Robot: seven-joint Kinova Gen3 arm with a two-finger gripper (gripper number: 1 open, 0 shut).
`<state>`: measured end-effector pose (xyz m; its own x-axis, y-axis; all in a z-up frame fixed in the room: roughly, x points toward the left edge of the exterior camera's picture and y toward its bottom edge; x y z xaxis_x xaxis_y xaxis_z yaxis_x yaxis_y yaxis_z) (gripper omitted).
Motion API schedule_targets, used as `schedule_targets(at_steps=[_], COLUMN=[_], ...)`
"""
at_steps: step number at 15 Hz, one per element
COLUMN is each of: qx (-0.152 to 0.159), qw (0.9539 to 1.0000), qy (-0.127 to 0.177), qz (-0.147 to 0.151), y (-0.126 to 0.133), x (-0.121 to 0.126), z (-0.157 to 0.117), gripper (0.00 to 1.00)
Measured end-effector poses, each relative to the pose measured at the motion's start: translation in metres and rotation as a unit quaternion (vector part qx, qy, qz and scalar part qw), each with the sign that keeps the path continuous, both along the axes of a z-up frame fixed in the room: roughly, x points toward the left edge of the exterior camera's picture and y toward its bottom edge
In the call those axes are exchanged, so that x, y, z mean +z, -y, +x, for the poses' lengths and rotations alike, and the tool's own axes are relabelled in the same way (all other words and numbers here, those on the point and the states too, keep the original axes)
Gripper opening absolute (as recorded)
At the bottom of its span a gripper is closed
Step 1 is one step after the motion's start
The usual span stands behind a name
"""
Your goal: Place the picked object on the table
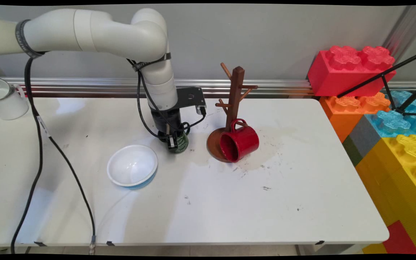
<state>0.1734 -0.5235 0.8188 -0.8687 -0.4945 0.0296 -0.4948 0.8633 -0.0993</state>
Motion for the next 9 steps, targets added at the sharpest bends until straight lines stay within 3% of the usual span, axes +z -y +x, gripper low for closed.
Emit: schedule_targets(at_steps=[5, 6, 9], qx=[-0.005, -0.006, -0.007], qw=[1.0, 0.9999, 0.9999], qy=[0.002, 0.002, 0.001], qz=[0.007, 0.008, 0.009], y=[0.0024, 0.0025, 0.003], x=[-0.0052, -0.0057, -0.0064], z=[0.0006, 0.0008, 0.0001], gripper=[0.0, 1.0, 1.0])
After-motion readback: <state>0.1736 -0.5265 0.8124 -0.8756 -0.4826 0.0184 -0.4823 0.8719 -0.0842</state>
